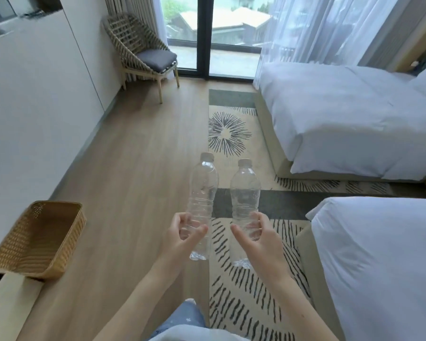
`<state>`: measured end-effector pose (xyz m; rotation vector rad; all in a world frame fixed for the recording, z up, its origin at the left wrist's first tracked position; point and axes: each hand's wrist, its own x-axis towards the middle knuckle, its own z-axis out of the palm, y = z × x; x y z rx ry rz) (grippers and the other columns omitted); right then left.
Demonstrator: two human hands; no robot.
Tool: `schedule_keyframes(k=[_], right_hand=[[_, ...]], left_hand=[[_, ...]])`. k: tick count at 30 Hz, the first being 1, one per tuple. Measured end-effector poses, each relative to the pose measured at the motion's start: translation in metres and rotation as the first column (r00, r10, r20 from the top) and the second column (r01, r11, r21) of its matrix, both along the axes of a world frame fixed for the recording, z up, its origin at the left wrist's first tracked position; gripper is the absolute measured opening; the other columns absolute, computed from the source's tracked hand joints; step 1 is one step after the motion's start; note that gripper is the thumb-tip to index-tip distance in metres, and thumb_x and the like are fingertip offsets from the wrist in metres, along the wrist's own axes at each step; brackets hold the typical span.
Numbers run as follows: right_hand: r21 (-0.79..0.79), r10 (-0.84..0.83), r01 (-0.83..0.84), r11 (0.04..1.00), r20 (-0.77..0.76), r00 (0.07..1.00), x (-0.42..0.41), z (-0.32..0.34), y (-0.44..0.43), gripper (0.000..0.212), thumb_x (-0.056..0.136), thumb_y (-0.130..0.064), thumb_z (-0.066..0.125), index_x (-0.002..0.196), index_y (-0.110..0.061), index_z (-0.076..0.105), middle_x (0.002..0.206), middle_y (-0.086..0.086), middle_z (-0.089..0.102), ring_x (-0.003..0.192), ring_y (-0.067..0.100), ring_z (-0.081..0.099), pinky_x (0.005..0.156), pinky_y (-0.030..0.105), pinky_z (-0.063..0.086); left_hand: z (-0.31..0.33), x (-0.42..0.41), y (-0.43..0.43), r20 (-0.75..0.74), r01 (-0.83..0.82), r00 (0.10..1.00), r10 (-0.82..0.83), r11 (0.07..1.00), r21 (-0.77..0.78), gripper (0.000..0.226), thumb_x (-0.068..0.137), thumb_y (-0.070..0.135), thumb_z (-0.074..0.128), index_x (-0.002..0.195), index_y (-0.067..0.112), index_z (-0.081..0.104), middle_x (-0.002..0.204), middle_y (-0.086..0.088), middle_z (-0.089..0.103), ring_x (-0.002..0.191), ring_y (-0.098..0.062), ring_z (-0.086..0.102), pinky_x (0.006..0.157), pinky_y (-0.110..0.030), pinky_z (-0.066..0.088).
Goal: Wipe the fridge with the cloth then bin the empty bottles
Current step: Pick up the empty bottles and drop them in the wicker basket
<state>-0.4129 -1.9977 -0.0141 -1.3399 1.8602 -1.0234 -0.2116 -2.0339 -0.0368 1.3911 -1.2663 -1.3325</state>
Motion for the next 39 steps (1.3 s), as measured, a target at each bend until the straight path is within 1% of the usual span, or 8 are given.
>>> schedule_keyframes(k=[6,11,17,22,25,33,36,39], right_hand=[[-0.008,0.044,-0.044,0.999,-0.02,0.999,0.014,0.014,-0.151,0.068,0.08,-0.058,0.073,0.134,-0.023,0.052,0.104,-0.012,0.063,0.097,0.004,0.061,0.088,0.031,0.053],[0.026,0.121,-0.121,0.992,-0.008,0.993,0.016,-0.007,-0.273,0.065,0.078,-0.057,0.075,0.13,-0.024,0.055,0.102,-0.012,0.063,0.094,0.002,0.06,0.083,0.025,0.052],[0.013,0.361,-0.361,0.933,-0.021,0.932,0.024,-0.017,-0.454,0.045,0.078,-0.057,0.075,0.112,-0.041,0.051,0.097,-0.015,0.061,0.087,0.001,0.06,0.076,0.025,0.053],[0.012,0.591,-0.591,0.807,-0.023,0.806,0.061,0.007,-0.59,0.033,0.079,-0.052,0.077,0.096,-0.05,0.049,0.091,-0.016,0.062,0.082,-0.003,0.059,0.071,0.022,0.048],[0.021,0.714,-0.713,0.7,-0.02,0.7,0.102,0.017,-0.646,0.032,0.078,-0.052,0.078,0.092,-0.052,0.049,0.092,-0.015,0.063,0.08,0.0,0.06,0.072,0.022,0.047],[0.098,0.917,-0.915,0.391,0.039,0.396,0.239,-0.01,-0.687,0.034,0.077,-0.053,0.077,0.102,-0.037,0.059,0.094,-0.012,0.069,0.082,0.003,0.063,0.074,0.026,0.05],[0.116,0.952,-0.948,0.297,0.044,0.303,0.297,-0.024,-0.681,0.034,0.076,-0.055,0.076,0.1,-0.036,0.06,0.092,-0.012,0.069,0.08,0.002,0.063,0.071,0.023,0.048],[0.117,0.975,-0.97,0.212,0.037,0.218,0.361,-0.029,-0.677,0.039,0.072,-0.063,0.072,0.097,-0.035,0.06,0.091,-0.012,0.069,0.08,0.002,0.063,0.068,0.022,0.047]], left_hand=[[0.017,0.019,-0.146,0.026,-0.058,0.998,0.058,0.998,0.008,0.058,0.06,0.066,0.073,0.106,0.033,0.057,0.101,0.01,0.072,0.092,-0.014,0.071,0.081,-0.03,0.053],[-0.003,0.017,-0.237,0.008,-0.15,0.989,0.15,0.982,0.11,0.061,0.057,0.065,0.07,0.105,0.031,0.056,0.101,0.009,0.073,0.084,-0.002,0.068,0.065,-0.009,0.047],[-0.008,0.014,-0.365,0.011,-0.375,0.926,0.377,0.916,0.14,0.065,0.054,0.064,0.069,0.105,0.025,0.058,0.093,0.009,0.074,0.083,-0.001,0.067,0.064,-0.008,0.044],[0.011,0.032,-0.447,-0.022,-0.598,0.791,0.611,0.78,0.185,0.056,0.065,0.061,0.071,0.107,0.027,0.061,0.096,0.011,0.075,0.091,-0.005,0.071,0.062,-0.011,0.047],[0.019,0.054,-0.471,-0.015,-0.726,0.67,0.742,0.659,0.197,0.063,0.06,0.069,0.069,0.11,0.032,0.06,0.1,0.013,0.073,0.094,-0.003,0.07,0.075,-0.03,0.056],[0.012,0.132,-0.466,0.05,-0.919,0.336,0.941,0.316,0.235,0.071,0.055,0.071,0.067,0.111,0.028,0.061,0.101,0.013,0.072,0.098,-0.005,0.068,0.086,-0.047,0.058],[-0.004,0.171,-0.455,0.076,-0.953,0.238,0.968,0.218,0.211,0.065,0.055,0.075,0.067,0.109,0.04,0.06,0.101,0.022,0.07,0.094,0.004,0.066,0.084,-0.037,0.057],[-0.017,0.219,-0.444,0.06,-0.972,0.176,0.982,0.164,0.17,0.072,0.058,0.079,0.067,0.124,0.057,0.048,0.123,0.033,0.054,0.109,0.012,0.054,0.091,-0.029,0.047]])
